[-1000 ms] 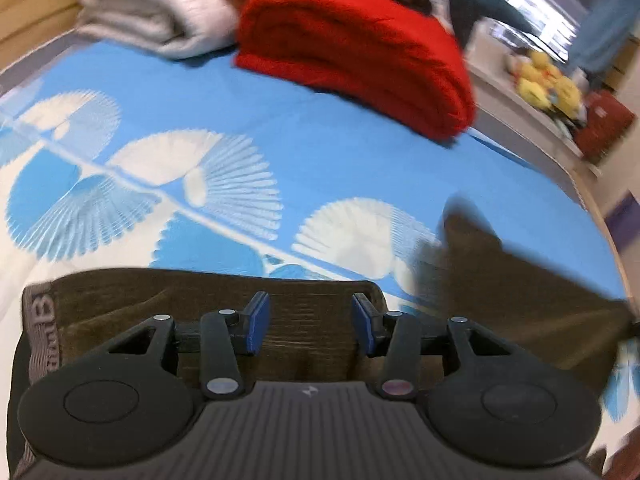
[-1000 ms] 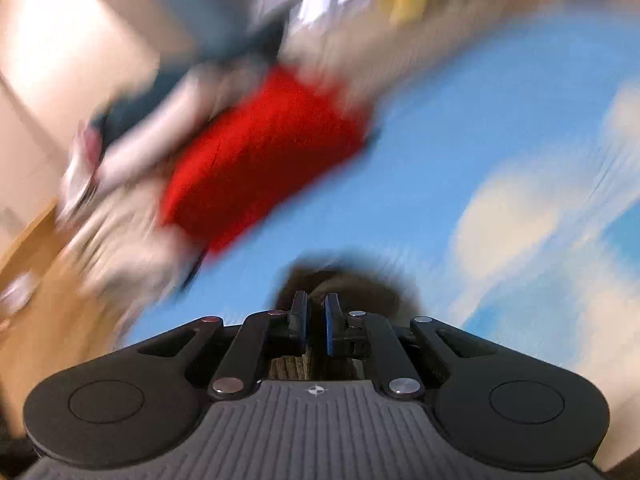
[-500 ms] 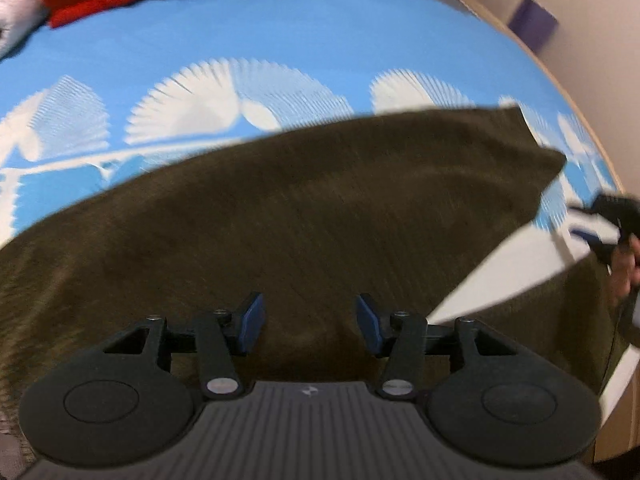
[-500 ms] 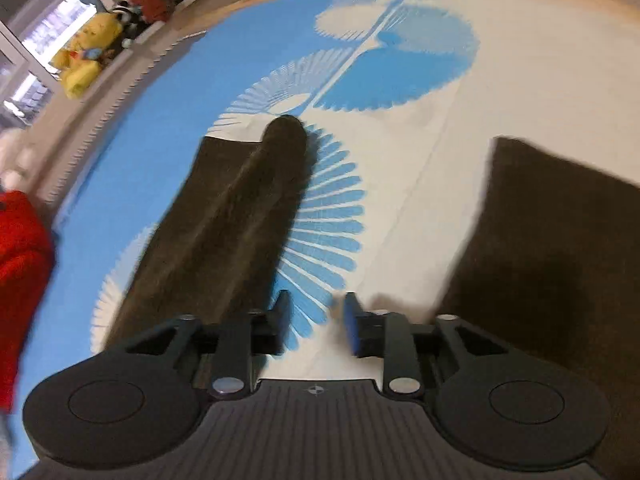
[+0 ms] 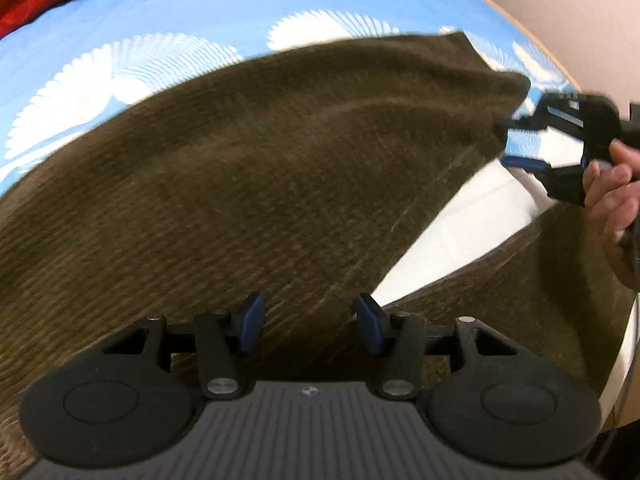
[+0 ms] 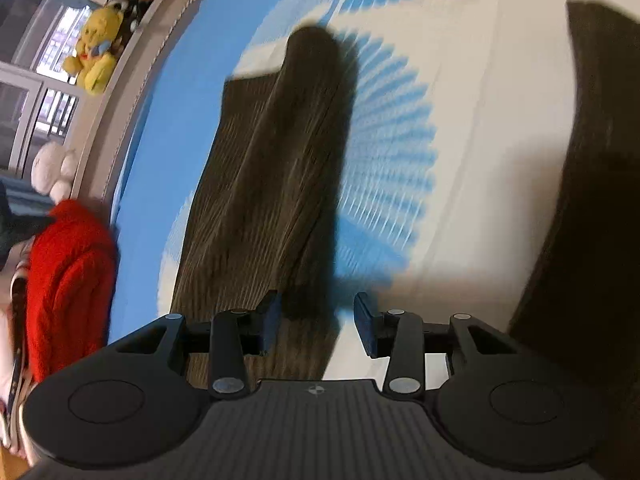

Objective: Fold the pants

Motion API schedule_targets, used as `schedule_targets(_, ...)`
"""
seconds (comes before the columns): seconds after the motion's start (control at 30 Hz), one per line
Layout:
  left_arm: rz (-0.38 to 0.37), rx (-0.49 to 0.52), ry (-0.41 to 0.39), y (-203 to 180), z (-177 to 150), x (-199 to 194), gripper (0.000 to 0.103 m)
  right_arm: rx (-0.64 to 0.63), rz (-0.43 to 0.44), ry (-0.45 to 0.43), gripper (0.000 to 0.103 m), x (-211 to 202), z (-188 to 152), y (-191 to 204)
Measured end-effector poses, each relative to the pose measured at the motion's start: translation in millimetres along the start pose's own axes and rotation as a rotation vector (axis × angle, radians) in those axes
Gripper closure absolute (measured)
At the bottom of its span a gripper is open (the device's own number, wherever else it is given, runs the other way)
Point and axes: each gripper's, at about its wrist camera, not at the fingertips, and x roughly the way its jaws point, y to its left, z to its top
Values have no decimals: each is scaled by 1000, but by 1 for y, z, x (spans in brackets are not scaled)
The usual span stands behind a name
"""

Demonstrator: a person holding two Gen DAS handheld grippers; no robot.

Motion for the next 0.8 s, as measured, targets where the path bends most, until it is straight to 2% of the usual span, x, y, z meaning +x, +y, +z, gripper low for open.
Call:
schedule_targets(0.03,19,23,1,-4,-1,6,47,-2,7,21,60,3,-6,3)
schedule_targets(0.1,76,93,-31,-12,-2,10,54,-2,17,47,60,7,-14,6)
schedule_targets(0.13,101,123,-40,-14,-2,11,69,-5,20,61,60,10,-18,9)
schedule_targets(0.17,106,129,-44,-14,-1,11,90,-7,22,65,60,10,-22,11)
schedule_targets(0.27,101,59,-66,-6,9,-2,93,0,28,72,60,15,-28,15)
schedule_targets(0.4,129,23,-207,1,23,-46,93,72,92,96,53,23,-30,16)
schedule_targets(0.53,162,-23,-278,14,27,-72,94,155,152,96,54,32,-29,11)
schedule_targets(0.67,155,-18,-283,19,22,-82,94,269,197,8,54,29,-19,1)
schedule_targets(0.77,145,24,-229,14,19,-70,93,327,238,-103,54,17,-5,-7)
schedule_targets(0.8,133,47,-201,11,18,-65,93,351,250,-166,56,8,1,-11)
